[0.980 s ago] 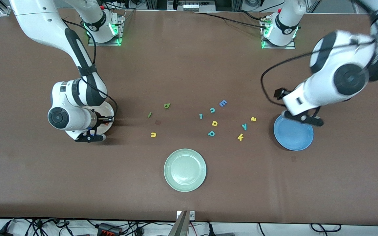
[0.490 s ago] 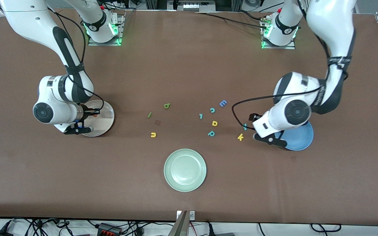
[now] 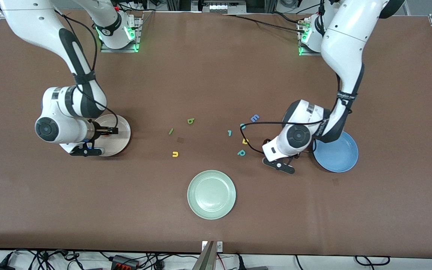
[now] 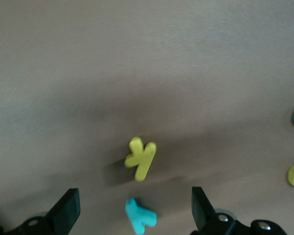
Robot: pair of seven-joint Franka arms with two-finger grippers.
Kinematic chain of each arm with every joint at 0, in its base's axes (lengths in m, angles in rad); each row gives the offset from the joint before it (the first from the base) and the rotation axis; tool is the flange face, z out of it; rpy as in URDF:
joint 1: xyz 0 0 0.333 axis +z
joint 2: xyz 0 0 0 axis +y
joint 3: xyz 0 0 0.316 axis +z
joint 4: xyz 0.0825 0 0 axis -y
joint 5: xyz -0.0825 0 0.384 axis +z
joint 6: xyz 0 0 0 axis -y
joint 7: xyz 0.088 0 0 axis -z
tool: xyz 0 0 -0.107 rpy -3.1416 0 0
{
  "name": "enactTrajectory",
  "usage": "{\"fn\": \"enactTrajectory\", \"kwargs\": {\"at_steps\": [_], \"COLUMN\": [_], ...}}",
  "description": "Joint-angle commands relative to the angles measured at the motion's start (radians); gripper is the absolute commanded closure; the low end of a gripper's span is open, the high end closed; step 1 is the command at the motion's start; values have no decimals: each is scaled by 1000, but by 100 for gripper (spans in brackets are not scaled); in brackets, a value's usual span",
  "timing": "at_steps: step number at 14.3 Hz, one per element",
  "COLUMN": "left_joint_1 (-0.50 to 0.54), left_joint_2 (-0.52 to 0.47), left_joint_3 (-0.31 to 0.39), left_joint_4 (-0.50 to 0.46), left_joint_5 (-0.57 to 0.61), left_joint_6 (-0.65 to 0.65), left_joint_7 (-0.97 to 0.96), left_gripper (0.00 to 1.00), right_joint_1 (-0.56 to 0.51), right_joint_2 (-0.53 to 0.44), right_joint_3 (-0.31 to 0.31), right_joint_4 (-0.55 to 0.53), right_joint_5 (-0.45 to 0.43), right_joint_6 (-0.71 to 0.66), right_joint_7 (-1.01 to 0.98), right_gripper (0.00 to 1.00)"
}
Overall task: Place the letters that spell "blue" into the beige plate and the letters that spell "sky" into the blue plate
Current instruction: 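Drop the orange letter on the beige plate while the left gripper grasps the yellow k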
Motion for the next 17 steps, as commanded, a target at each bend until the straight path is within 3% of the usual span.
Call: {"fn": "enactTrajectory", "kwargs": {"at_steps": [1,4,9,10,13,17], "left_joint_1": [-8,-11,-23,-22,-13,22], "left_joint_2": [26,38,37,37,18,-83], "left_joint_3": [10,8,10,10,10,28], "left_joint_4": [15,15,19,19,24,32], "left_joint_5": [57,57,57,57,57,55], "left_joint_6": [54,59,56,53,41,-143], "left_joint_7": [-2,-5,-5,-5,-8,-8], "left_gripper": [2,45,89,92,96,96], "right_joint_1": [86,185,357,376,391,393], "right_joint_2": [-10,-1,54,71,97,107], "right_joint_3": [2,2,2,2,2,2], "right_joint_4": [13,11,11,13,13,11], "right_joint_5": [20,99,101,103,101,103], "right_joint_6": [-3,58,193,214,239,244], "right_joint_7": [133,219,495,557,679,713], "right_gripper": [0,0,0,0,12,32]}}
